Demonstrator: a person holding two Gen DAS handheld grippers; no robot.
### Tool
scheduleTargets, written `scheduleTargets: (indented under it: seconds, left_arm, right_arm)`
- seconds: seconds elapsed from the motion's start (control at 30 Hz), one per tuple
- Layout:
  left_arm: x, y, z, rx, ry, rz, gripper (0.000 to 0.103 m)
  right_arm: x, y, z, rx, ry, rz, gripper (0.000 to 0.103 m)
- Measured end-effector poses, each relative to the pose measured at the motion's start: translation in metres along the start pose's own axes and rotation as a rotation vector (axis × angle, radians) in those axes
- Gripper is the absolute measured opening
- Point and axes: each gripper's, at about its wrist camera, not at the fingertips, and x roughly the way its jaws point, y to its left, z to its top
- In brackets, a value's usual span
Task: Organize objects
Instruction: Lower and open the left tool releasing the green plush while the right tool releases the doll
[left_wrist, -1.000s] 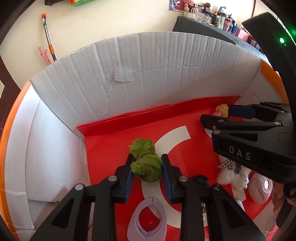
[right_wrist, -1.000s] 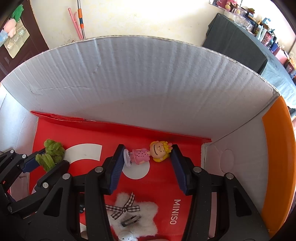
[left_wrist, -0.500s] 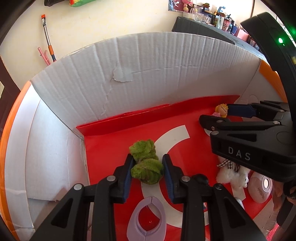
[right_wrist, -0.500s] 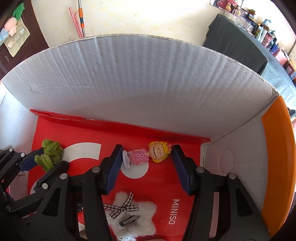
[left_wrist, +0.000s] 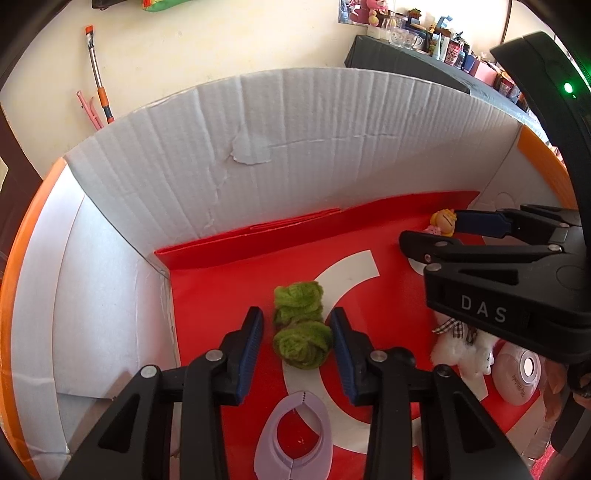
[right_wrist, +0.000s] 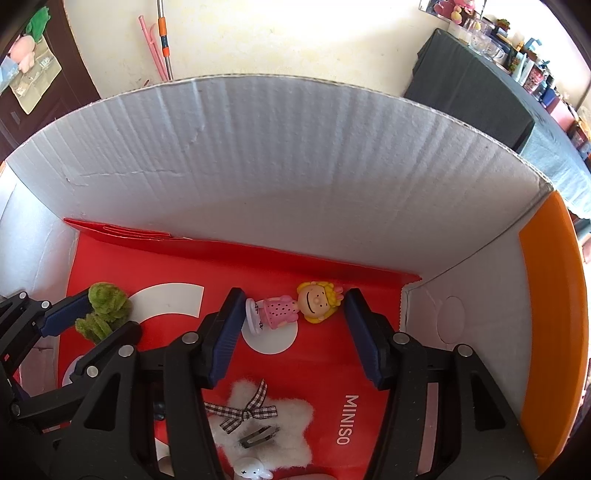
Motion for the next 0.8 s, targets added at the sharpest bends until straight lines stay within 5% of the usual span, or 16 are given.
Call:
scheduleTargets:
  seconds: [0.8]
  left_arm:
    - [-0.046,-0.005,-0.007,-0.017,-0.077,-0.028,0.044]
  right_arm:
    - [-0.029,0.003,-0.007,-0.013,-0.084,-0.002,0.057]
